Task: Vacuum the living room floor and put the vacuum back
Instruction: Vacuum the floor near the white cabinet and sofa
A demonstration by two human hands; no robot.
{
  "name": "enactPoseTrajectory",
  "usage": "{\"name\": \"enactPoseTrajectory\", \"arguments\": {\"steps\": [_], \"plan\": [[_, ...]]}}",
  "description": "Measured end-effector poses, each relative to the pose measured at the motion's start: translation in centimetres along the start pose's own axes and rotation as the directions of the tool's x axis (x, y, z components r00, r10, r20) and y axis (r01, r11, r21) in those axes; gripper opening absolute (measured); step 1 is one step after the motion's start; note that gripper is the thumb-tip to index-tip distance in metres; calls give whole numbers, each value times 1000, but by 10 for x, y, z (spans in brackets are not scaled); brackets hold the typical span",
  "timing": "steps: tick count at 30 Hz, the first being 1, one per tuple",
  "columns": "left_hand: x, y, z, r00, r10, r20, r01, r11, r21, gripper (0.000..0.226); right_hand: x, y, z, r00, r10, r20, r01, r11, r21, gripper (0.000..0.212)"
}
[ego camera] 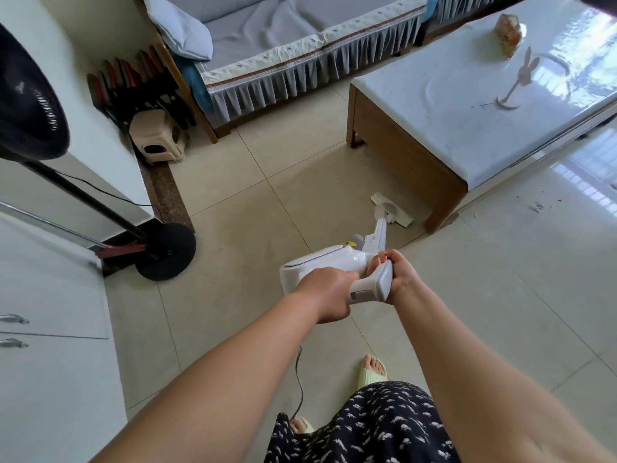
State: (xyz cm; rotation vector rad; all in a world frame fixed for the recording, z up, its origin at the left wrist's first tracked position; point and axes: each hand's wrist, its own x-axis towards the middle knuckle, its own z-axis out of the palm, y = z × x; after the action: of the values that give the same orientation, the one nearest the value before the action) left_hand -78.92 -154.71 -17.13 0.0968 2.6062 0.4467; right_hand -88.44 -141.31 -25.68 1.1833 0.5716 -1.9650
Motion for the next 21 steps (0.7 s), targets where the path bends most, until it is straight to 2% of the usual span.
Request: {"name": "enactPoseTrajectory", "arguments": {"steps": [7,14,21], "plan": [[-60,-23,14,999,33,5,-33,996,85,24,-6,66,-24,998,39,52,-44,995,92,16],[-106,-43,26,999,46,-1,-46,991,124,29,-14,118,-36,991,79,105,-87,993,79,7],[-132,-58,30,997,76,14,-77,979,190,30,-15,155,-46,980,90,177,-114,985,127,12]]}}
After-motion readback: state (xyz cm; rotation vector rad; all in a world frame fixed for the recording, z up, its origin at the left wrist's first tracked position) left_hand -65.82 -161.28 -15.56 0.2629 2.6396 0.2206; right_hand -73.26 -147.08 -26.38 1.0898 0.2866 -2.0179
